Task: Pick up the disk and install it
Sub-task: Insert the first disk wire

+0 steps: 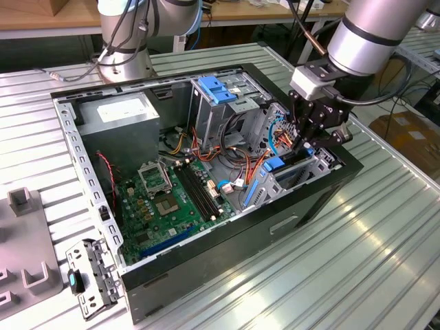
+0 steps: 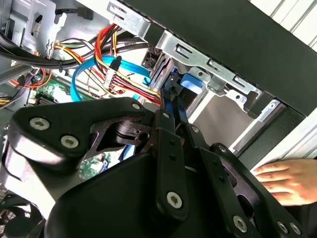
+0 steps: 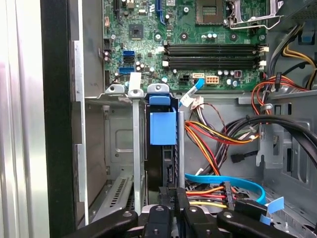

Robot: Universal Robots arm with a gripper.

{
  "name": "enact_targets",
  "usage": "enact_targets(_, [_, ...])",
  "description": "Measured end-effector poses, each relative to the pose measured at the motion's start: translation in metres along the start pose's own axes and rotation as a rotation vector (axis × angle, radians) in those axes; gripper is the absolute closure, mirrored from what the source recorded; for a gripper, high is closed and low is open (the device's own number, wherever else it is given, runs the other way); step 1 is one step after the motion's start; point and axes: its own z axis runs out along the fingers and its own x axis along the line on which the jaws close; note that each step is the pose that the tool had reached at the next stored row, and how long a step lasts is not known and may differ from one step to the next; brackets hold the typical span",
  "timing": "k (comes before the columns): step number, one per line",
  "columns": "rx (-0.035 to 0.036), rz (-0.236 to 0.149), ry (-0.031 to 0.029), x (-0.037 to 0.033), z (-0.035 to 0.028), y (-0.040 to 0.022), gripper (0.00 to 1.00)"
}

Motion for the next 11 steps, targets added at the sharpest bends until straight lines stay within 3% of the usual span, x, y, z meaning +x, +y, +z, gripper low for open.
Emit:
enact_targets(3, [0.0000, 0.000, -0.0008, 0.0000, 0.0004, 0.0000, 0.84])
enact_targets(6, [0.0001, 0.000, -0.0005, -0.0001, -0.0061, -0.0002, 0.82])
enact_targets(7, [0.0001, 0.000, -0.0008, -0.0002, -0.0072, -0.0002, 0.76])
enact_targets(11, [0.0001, 0.000, -0.0010, -0.0002, -0.0076, -0.0002, 0.76])
